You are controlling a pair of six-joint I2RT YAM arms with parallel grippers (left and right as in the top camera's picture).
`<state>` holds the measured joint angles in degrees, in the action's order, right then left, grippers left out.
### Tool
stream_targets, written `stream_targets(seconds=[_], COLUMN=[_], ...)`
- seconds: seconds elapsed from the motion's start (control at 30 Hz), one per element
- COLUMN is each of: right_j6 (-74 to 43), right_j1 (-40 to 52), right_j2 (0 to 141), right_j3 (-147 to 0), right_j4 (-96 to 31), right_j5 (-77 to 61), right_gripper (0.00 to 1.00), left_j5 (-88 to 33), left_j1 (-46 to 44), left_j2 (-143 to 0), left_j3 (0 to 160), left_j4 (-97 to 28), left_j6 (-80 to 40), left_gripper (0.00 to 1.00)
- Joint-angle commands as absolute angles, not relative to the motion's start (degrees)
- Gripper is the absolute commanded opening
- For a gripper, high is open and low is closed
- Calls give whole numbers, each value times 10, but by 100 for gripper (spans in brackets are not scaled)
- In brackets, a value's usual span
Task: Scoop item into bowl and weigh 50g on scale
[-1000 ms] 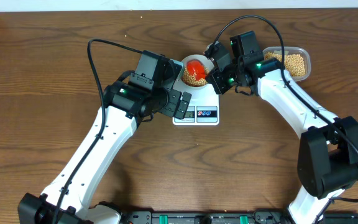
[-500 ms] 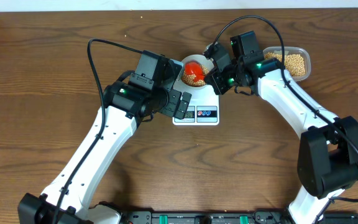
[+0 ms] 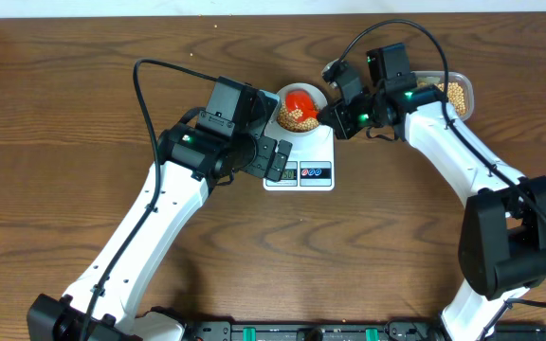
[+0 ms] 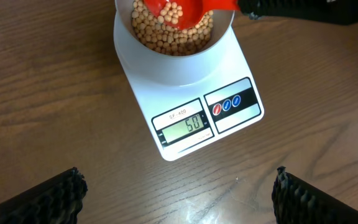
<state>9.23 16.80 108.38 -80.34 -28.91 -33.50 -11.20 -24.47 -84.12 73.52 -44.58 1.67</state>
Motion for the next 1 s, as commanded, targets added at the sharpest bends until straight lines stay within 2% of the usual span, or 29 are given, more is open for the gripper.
stream_targets(seconds=[0.0,0.53,0.97], right_j6=[84,84,91], right_j1=[161,123,121], right_j2=[1090,1054,1053], right_j3=[-830,-837,-837], right_j4=[-293,-304,-311], right_j5=[-374,-453,-435], right_gripper=[1,1,1], left_j5=[-104,-104,-104], left_j1=[-242,-242,-242], left_j2=[-839,-839,-839], left_j3=[730,730,730], left_j4=[-446,-446,-446], left_j6=[17,17,17], left_gripper=[98,98,98])
